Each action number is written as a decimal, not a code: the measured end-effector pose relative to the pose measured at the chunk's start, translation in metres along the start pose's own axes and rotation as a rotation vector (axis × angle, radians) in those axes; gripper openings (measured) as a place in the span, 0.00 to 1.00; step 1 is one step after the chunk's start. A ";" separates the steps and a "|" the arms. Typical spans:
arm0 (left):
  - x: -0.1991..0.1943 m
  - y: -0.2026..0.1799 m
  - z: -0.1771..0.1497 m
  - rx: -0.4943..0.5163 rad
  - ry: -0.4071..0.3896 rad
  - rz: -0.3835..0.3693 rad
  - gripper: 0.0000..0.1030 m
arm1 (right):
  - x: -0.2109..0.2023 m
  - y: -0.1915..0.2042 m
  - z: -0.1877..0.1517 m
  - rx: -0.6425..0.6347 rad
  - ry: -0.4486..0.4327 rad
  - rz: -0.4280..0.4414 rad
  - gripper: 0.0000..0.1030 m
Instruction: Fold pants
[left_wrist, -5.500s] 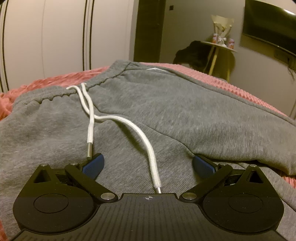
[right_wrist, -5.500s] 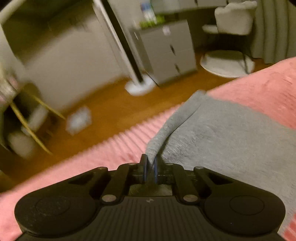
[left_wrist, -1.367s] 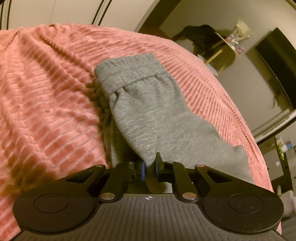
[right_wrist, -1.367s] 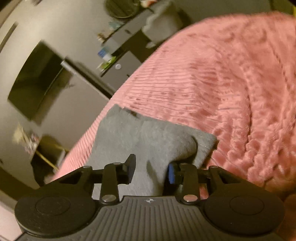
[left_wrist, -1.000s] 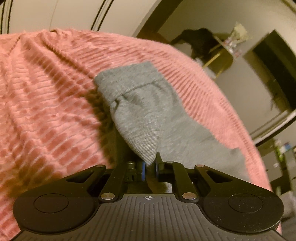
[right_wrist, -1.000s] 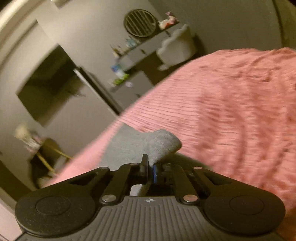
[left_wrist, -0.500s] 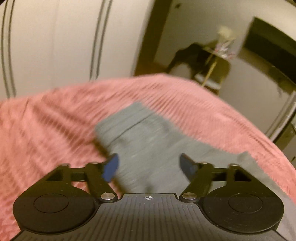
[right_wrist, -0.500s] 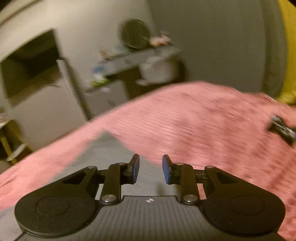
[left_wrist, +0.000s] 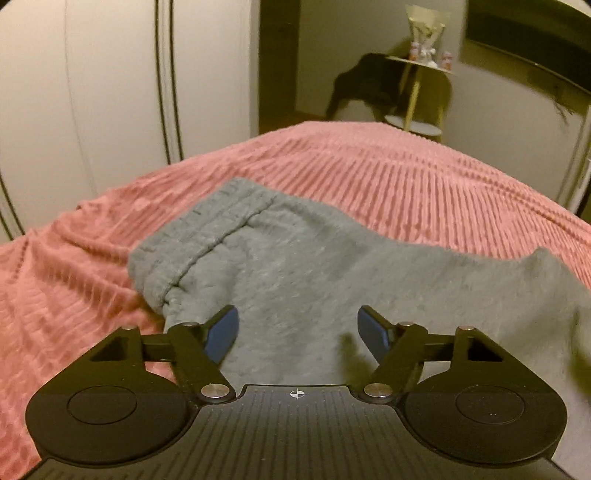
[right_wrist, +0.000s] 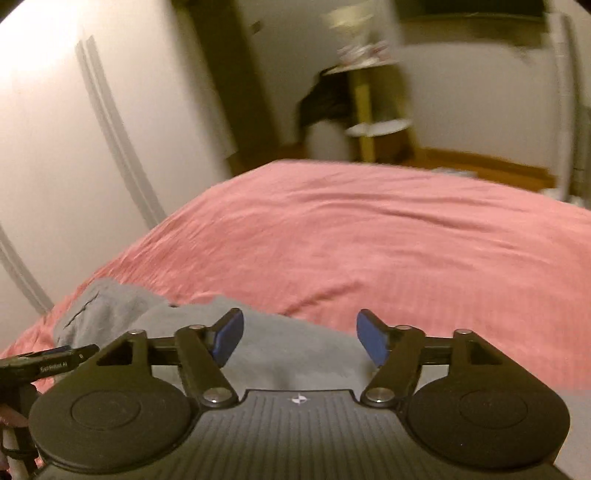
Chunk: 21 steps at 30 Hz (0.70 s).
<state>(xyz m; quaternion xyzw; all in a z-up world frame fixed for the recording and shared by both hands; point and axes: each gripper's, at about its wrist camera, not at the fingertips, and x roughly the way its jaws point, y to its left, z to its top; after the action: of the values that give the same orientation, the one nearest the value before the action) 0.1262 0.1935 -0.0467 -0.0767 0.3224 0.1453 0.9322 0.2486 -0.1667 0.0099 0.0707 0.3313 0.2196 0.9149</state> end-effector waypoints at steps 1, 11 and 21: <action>0.000 0.002 0.000 0.015 0.003 -0.011 0.74 | 0.016 0.004 0.003 -0.008 0.026 0.028 0.70; 0.000 -0.035 0.029 0.052 -0.043 -0.235 0.68 | 0.046 0.053 -0.039 -0.152 0.146 0.172 0.11; 0.059 -0.079 0.026 0.136 0.142 -0.290 0.52 | 0.024 0.042 -0.018 -0.179 0.020 0.066 0.68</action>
<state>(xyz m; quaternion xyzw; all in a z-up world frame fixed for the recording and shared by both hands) 0.2109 0.1384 -0.0597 -0.0695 0.3822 -0.0188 0.9213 0.2383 -0.1191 -0.0065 -0.0026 0.3169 0.2790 0.9065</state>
